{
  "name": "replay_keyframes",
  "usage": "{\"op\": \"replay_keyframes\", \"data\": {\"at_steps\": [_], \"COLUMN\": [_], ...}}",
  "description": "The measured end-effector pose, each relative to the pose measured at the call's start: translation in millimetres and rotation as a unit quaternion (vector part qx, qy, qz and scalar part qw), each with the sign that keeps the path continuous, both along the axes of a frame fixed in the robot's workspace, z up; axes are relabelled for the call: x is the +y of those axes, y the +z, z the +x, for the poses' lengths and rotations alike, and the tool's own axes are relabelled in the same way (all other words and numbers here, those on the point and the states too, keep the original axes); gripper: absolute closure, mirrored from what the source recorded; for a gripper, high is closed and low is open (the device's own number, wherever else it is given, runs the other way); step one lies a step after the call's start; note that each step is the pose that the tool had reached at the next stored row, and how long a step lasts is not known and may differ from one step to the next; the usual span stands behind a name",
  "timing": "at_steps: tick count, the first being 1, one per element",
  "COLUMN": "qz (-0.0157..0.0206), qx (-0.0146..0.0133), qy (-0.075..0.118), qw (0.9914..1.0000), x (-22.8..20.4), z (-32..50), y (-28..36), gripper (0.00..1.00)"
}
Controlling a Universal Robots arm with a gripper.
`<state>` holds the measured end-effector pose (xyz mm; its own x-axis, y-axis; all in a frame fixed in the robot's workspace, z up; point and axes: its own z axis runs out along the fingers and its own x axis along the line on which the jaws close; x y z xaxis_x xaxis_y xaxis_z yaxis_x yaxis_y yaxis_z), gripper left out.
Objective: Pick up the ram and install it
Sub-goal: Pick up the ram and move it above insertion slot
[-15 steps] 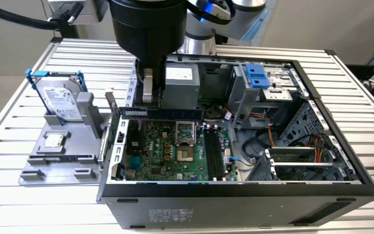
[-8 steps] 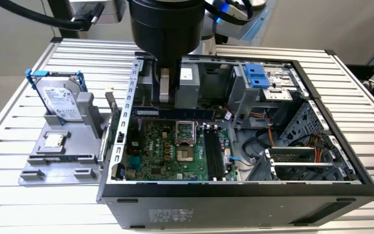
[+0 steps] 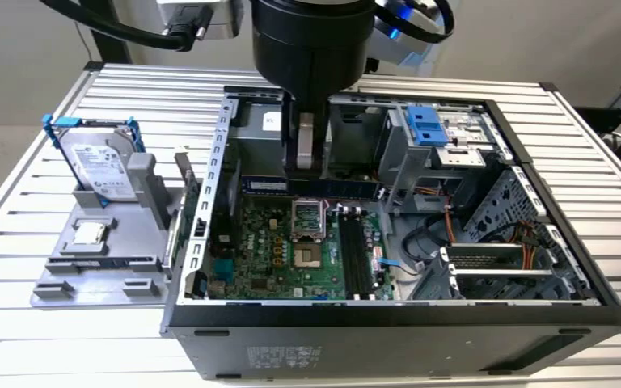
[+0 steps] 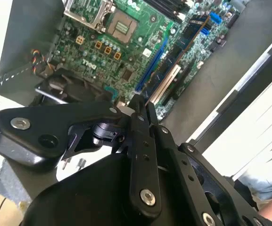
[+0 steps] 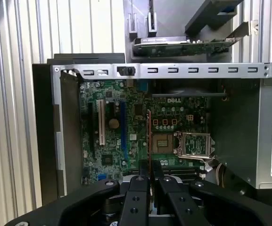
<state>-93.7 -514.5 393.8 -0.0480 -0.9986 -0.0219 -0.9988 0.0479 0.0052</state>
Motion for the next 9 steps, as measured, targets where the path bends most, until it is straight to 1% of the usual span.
{"op": "replay_keyframes", "data": {"at_steps": [9], "qz": [0.0000], "qx": [0.0000], "qy": [-0.005], "qw": [0.99999], "x": [1.4], "z": [23.9], "y": [0.0], "gripper": [1.00]}}
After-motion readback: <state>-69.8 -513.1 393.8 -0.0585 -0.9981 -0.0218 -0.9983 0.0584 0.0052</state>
